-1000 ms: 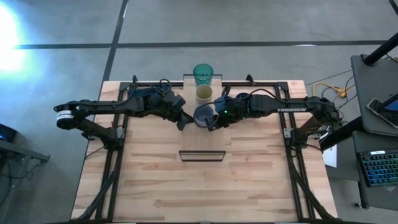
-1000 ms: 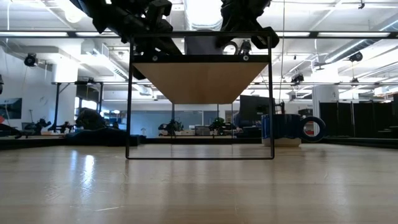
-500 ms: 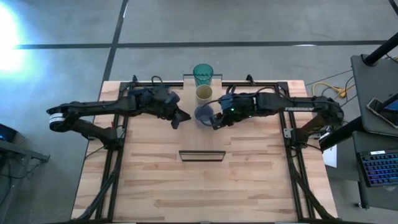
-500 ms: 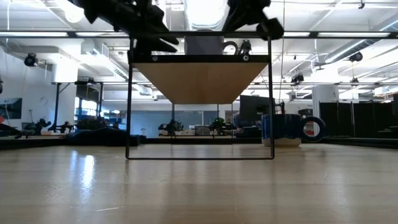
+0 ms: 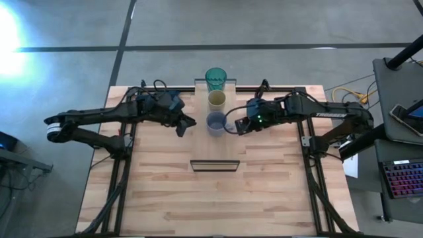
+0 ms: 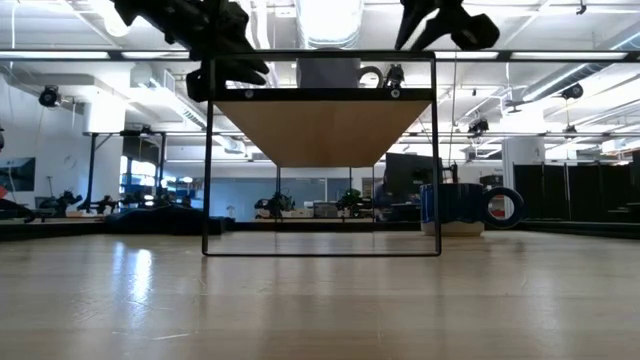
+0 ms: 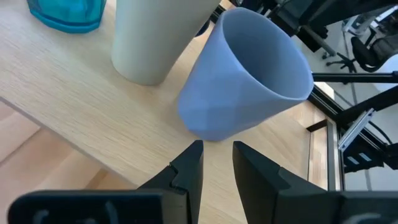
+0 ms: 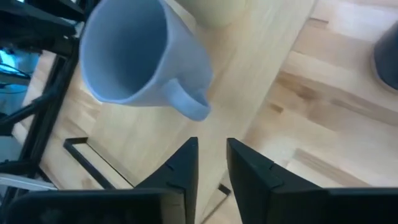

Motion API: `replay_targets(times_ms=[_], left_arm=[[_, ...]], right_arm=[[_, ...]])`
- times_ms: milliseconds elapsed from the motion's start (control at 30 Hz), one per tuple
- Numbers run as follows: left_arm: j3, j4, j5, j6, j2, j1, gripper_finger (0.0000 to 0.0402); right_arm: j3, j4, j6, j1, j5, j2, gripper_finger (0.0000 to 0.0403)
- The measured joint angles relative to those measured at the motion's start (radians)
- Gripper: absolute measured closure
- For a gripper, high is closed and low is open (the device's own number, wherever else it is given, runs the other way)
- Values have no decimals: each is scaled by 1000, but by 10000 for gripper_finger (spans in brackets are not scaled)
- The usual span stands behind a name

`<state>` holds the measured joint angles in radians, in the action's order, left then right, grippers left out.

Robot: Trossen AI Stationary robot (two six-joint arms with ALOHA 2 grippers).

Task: Stack small to large cups/mugs on shelf
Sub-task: Put the dark blue mug on the shelf

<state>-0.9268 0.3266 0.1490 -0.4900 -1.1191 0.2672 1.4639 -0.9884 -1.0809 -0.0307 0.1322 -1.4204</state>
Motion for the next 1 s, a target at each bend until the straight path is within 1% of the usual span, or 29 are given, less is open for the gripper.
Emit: replay_targets(times_ms=[100,333,400,500,633,767,833,1000], left_arm=[[0,5,0,-1,-6,0,329],[2,15,0,-1,-6,0,329],[2,15,0,-1,-6,0,329],[2,15,1,-1,-6,0,329],[2,15,1,-1,-6,0,329],[3,15,2,-1,-6,0,329],[4,15,2,-1,-6,0,329],[13,15,2,-2,-6,0,329]], right_arm=[[0,-46,-3,0,0,1,315],[-7,-295,-5,0,-1,6,305],[-19,-316,7,-1,-7,12,309],[-51,-306,30,-34,-15,29,317],[-119,-296,62,-134,-17,69,322],[-210,-190,87,-267,-62,144,323],[-254,-127,86,-332,-68,174,323],[-351,-104,44,-472,-86,188,307]])
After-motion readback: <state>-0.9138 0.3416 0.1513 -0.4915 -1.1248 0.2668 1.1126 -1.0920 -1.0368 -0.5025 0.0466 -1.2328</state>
